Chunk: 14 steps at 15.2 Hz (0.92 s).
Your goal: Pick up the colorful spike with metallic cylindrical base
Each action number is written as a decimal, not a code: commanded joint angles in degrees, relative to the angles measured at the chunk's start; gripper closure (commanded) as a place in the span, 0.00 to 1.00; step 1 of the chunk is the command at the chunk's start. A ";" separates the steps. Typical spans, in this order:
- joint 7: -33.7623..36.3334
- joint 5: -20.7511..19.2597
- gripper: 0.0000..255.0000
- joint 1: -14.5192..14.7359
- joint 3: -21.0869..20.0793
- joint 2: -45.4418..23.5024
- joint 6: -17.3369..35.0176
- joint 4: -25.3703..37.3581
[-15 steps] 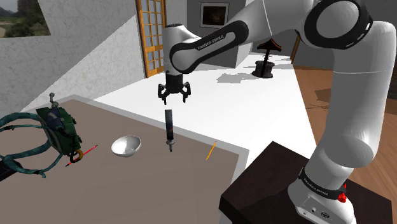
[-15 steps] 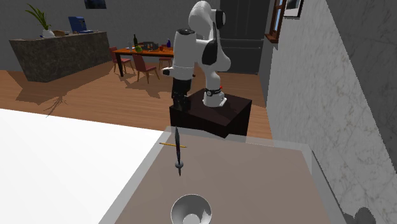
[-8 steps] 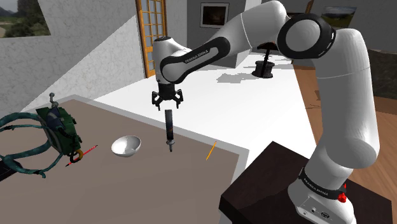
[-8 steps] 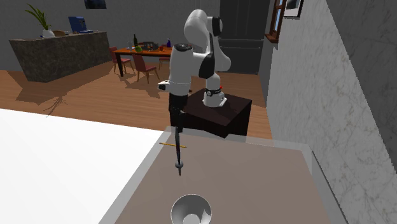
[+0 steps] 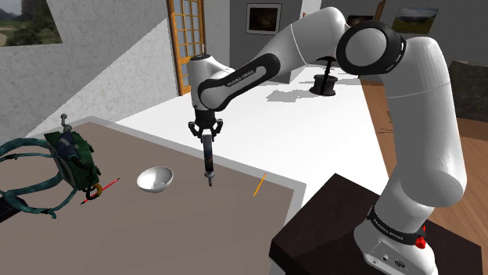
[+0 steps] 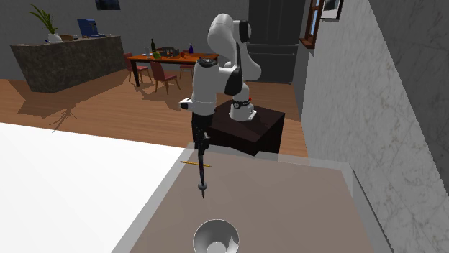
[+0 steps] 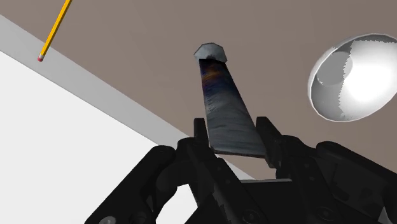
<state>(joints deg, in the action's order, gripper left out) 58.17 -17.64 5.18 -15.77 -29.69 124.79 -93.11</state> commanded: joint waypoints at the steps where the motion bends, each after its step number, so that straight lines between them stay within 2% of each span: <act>1: 0.01 -0.02 1.00 0.00 0.02 -0.06 0.04 -0.02; 8: 0.04 -0.01 1.00 -0.01 0.01 0.04 0.10 -0.18; 14: -0.90 0.96 1.00 -0.21 -0.49 1.98 -3.47 1.58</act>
<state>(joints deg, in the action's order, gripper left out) 57.49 -16.87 5.08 -16.18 -28.15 121.89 -91.70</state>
